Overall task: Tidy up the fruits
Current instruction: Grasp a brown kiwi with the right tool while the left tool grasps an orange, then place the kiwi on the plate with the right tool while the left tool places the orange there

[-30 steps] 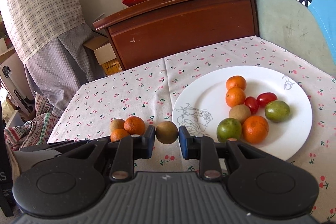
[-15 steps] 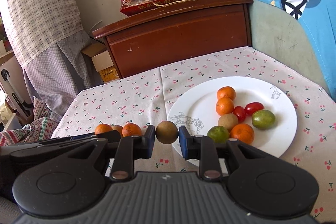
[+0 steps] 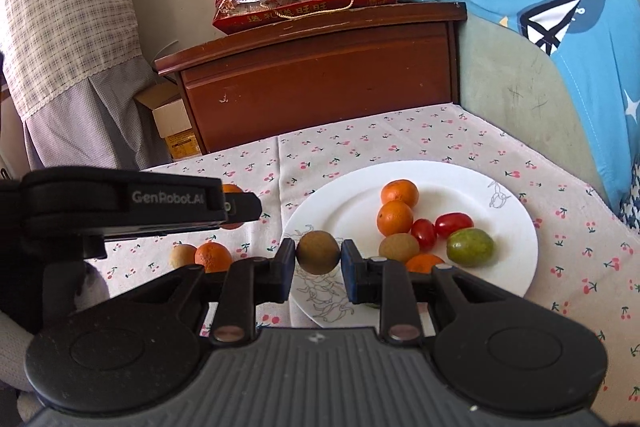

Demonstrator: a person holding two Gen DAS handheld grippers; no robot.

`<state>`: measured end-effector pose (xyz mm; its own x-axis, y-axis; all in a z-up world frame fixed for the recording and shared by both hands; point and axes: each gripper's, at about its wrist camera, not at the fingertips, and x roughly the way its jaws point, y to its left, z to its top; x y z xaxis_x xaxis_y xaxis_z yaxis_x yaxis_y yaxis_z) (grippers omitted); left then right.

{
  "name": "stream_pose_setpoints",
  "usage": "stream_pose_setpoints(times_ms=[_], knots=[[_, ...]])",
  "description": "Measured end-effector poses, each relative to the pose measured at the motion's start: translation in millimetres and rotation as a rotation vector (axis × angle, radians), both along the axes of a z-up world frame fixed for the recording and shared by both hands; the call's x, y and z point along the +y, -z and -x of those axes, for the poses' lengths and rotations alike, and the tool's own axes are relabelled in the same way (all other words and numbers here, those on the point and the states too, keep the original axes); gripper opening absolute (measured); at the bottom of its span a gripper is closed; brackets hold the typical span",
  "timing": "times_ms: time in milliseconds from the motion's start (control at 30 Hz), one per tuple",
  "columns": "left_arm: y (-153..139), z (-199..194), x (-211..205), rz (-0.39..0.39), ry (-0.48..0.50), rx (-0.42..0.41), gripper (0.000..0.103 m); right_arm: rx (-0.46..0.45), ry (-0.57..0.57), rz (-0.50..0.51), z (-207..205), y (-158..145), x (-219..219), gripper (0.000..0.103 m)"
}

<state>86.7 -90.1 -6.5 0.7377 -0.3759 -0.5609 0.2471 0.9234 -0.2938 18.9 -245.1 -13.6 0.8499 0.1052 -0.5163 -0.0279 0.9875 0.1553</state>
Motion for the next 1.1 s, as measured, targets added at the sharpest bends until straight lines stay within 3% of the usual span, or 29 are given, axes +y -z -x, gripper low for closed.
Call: stream_pose_setpoints(times_ms=[667,800,933,1100], knots=[[18,-34,-25,0.016,0.066,0.082,0.031,-0.004,0.038,0.055,-11,10,-1,0.026],[10,-31,-24,0.011,0.052,0.062,0.043,-0.005,0.043,0.063,-10,7,1,0.028],[0,-25,-19,0.003,0.034,0.049,0.049,0.001,0.033,0.067,-8,3,5,0.036],[-11,-17,-9,-0.032,0.003,0.050,0.052,0.032,0.028,0.056,-5,2,8,0.037]])
